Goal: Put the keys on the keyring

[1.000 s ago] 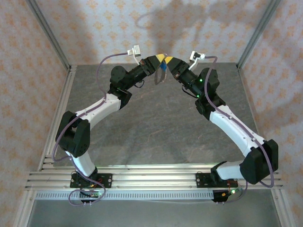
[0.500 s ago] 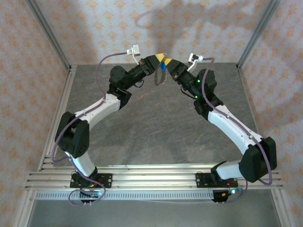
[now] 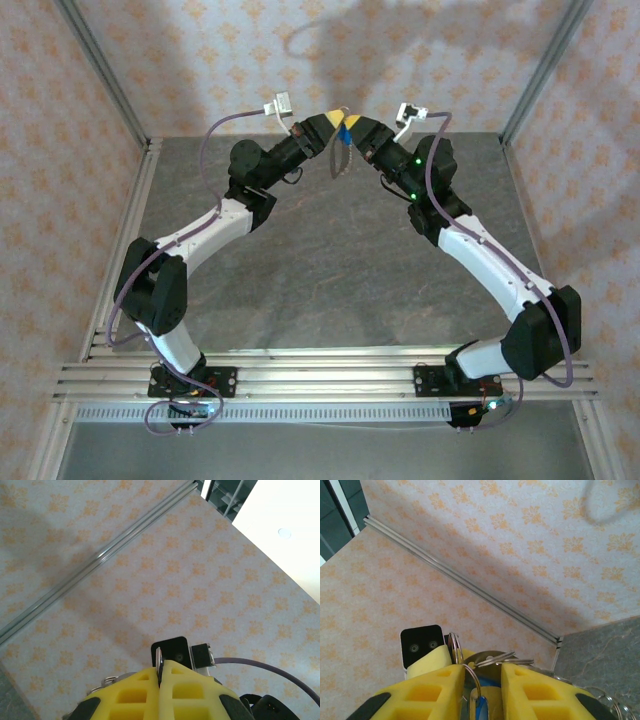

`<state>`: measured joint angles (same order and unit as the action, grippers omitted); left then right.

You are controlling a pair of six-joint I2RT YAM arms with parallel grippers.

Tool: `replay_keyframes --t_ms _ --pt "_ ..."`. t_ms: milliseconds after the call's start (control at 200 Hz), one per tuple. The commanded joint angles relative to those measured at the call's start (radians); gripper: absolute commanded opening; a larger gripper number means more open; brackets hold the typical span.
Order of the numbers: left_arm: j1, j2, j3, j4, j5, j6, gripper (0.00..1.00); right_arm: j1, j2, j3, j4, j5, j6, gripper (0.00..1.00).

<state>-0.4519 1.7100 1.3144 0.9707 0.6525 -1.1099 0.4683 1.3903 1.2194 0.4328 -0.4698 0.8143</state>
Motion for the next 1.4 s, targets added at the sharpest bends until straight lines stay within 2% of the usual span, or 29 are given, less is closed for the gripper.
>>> replay_keyframes --t_ms 0,110,510,941,1161,1236,1321,1396 --pt "-0.016 -0.044 -0.009 0.048 0.033 0.012 0.0 -0.012 -0.001 0.038 0.046 0.022 -0.014 0.32" --pt "-0.016 -0.048 -0.01 0.042 0.032 0.018 0.0 -0.028 -0.017 0.027 0.063 0.021 -0.001 0.37" --pt "-0.021 -0.052 -0.003 0.029 0.032 0.028 0.0 -0.05 -0.067 -0.019 0.069 0.022 0.009 0.4" --pt "-0.029 -0.039 0.014 0.02 0.033 0.035 0.0 -0.026 0.002 0.03 0.095 -0.026 0.039 0.32" --pt "-0.031 -0.035 0.014 0.018 0.032 0.036 0.0 0.0 0.014 0.016 0.101 -0.029 0.031 0.15" --pt "-0.031 -0.036 0.013 0.016 0.032 0.04 0.0 0.0 0.01 0.009 0.101 -0.026 0.031 0.15" --pt "-0.034 -0.038 0.013 0.008 0.032 0.045 0.0 0.001 0.008 0.006 0.101 -0.034 0.03 0.2" --pt "-0.037 -0.039 0.013 0.005 0.029 0.05 0.0 0.003 0.007 0.005 0.097 -0.039 0.029 0.19"
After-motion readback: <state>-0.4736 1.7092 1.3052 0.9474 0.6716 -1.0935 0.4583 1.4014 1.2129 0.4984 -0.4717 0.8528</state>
